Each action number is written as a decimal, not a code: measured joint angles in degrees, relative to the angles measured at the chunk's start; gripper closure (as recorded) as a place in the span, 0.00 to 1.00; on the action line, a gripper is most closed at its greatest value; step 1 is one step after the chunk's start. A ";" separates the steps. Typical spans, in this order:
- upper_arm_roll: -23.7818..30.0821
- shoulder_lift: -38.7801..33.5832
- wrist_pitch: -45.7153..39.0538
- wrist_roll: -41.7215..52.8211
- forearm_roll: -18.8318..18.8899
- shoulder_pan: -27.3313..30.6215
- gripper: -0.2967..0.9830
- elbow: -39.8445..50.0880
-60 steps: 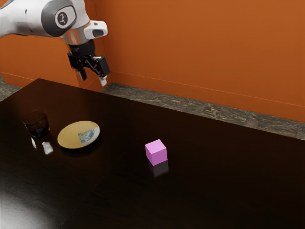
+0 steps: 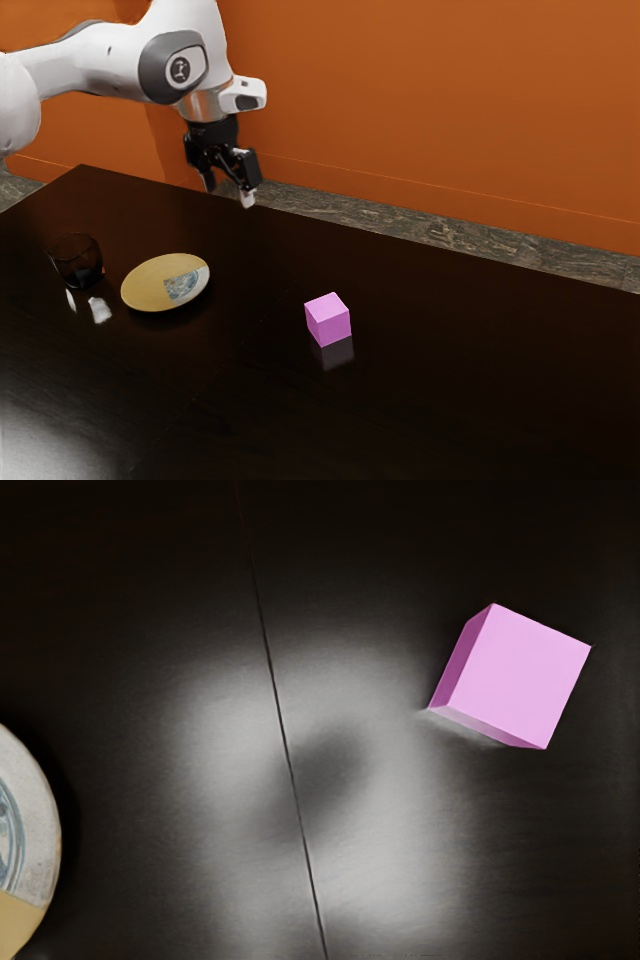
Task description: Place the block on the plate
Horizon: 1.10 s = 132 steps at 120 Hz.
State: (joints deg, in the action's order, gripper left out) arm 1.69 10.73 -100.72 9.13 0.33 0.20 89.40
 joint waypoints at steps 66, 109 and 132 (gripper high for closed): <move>8.11 16.49 -9.09 3.51 4.47 -2.26 0.23 -3.64; 7.96 24.64 -13.94 6.44 7.68 -4.92 0.23 -5.92; 7.87 27.04 -16.17 7.67 7.76 -4.89 0.23 -5.90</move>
State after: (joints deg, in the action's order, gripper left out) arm 9.56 37.77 -116.89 16.80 8.09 -4.69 83.50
